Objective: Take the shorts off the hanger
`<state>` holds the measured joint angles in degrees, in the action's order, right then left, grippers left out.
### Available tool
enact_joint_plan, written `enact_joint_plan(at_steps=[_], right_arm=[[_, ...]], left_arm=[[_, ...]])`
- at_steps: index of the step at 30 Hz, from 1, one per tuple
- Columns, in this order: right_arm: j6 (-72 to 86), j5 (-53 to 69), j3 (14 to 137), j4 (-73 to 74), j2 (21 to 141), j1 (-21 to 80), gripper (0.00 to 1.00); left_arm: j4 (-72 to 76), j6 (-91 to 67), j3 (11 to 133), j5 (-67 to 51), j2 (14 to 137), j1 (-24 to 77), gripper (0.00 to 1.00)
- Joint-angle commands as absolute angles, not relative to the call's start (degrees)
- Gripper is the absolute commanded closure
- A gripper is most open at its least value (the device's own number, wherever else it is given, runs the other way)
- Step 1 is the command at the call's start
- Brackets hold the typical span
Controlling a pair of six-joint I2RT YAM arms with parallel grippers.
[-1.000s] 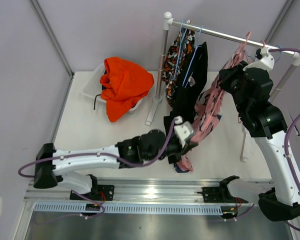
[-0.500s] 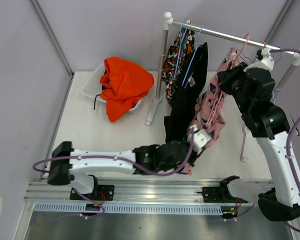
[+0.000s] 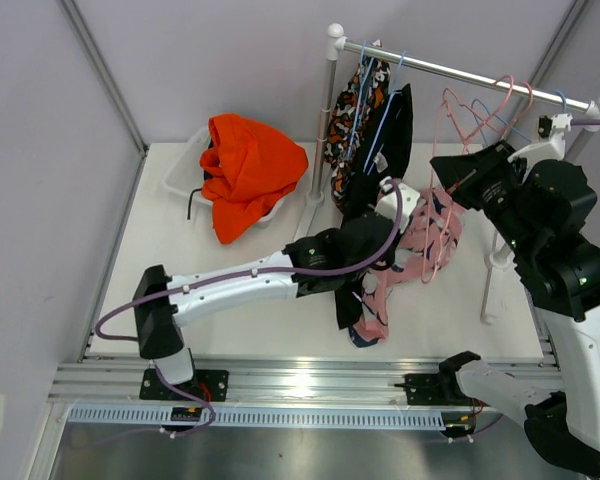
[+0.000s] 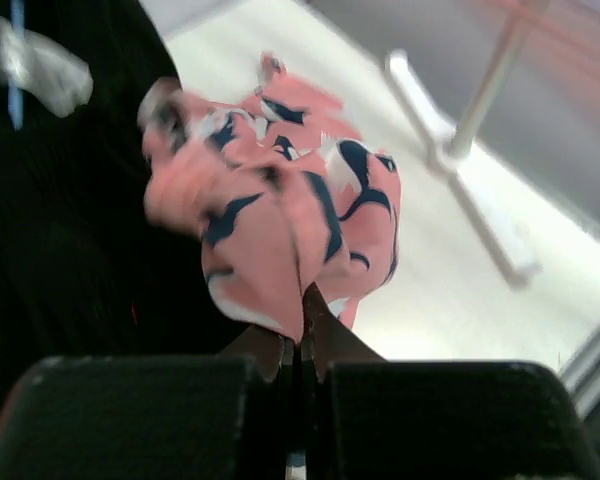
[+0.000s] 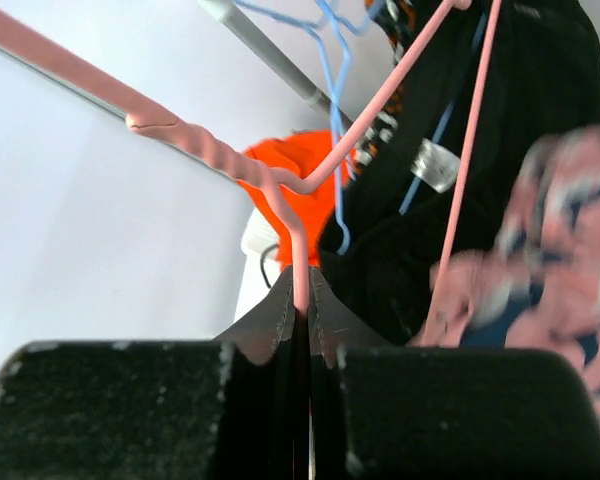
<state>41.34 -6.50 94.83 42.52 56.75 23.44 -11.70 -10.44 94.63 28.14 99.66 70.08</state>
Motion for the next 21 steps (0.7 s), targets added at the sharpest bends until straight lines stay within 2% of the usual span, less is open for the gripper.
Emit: enact_joint_plan(at_steps=[1, 5, 9, 15, 18, 21], right_arm=[[38.9, -6.2, 101.1, 42.2, 59.7, 22.9, 1.0], [35.4, -7.7, 105.3, 42.2, 64.0, 21.4, 1.0], [33.8, -7.8, 107.1, 40.7, 67.2, 16.9, 1.0], [32.1, -5.1, 107.2, 37.2, 71.9, 11.7, 1.0], [31.1, -5.0, 108.1, 35.6, 74.7, 10.1, 1.0], [30.2, -5.5, 109.6, 34.5, 77.5, 9.1, 1.0]], left_arm=[[-14.3, -15.0, 87.1, 27.9, 89.8, 72.6, 1.0], [-16.9, -16.1, 82.6, 30.5, 79.3, 78.0, 1.0], [-24.3, -17.9, 85.2, 33.9, 71.4, 80.9, 1.0], [-27.5, -10.0, 88.1, 40.7, 59.9, 80.9, 1.0], [-24.7, -1.9, 88.9, 46.4, 57.8, 79.7, 1.0], [-24.4, 1.7, 91.6, 45.2, 57.4, 75.6, 1.0]])
